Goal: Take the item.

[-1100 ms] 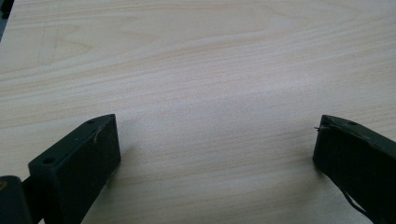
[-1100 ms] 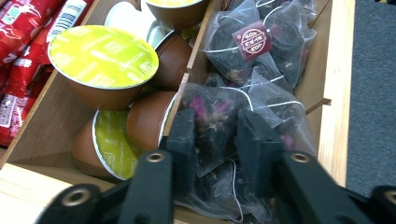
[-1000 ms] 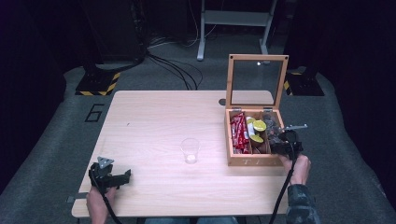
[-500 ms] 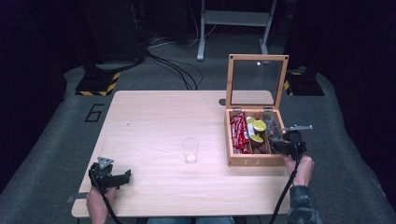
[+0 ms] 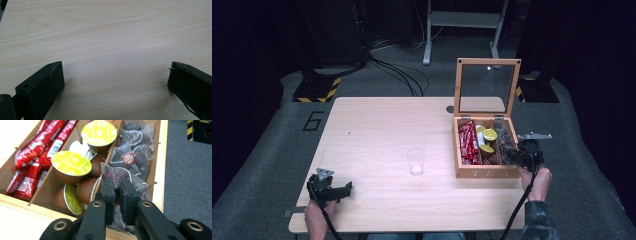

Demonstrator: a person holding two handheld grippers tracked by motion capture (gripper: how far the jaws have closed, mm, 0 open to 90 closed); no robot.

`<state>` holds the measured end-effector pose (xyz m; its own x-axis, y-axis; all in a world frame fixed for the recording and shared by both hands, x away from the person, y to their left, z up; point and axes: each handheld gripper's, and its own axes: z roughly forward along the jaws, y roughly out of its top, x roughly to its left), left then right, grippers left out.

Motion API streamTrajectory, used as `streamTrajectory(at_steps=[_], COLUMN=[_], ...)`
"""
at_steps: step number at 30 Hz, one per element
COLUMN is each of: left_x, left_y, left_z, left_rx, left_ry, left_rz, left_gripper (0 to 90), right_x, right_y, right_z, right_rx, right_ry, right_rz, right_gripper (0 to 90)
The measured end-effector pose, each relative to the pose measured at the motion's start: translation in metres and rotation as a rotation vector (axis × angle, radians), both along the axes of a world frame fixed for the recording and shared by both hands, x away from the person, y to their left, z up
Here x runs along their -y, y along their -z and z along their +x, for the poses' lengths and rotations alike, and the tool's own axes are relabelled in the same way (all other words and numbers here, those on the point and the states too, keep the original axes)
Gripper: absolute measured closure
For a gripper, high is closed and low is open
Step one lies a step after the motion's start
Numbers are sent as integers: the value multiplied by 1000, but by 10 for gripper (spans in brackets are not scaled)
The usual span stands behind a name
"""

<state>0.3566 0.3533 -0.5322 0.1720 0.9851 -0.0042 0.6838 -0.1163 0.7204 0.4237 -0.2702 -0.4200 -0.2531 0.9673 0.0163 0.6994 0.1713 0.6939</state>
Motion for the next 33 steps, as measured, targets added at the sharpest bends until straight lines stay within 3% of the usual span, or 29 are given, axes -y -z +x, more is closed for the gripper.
streamTrajectory(at_steps=[10,19,33], left_x=[0,0,0], left_y=[0,0,0], left_z=[0,0,0], left_rx=[0,0,0], left_ry=[0,0,0], left_rz=[0,-1,-1], left_gripper=[5,5,5], right_x=[-7,-17,-47], right_y=[-13,-23,-35], right_z=[-6,-10,-14], right_rx=[47,77,109], right_ry=[-37,-73,-154], right_rz=[-20,-9,-30], right_gripper=[830,832,835])
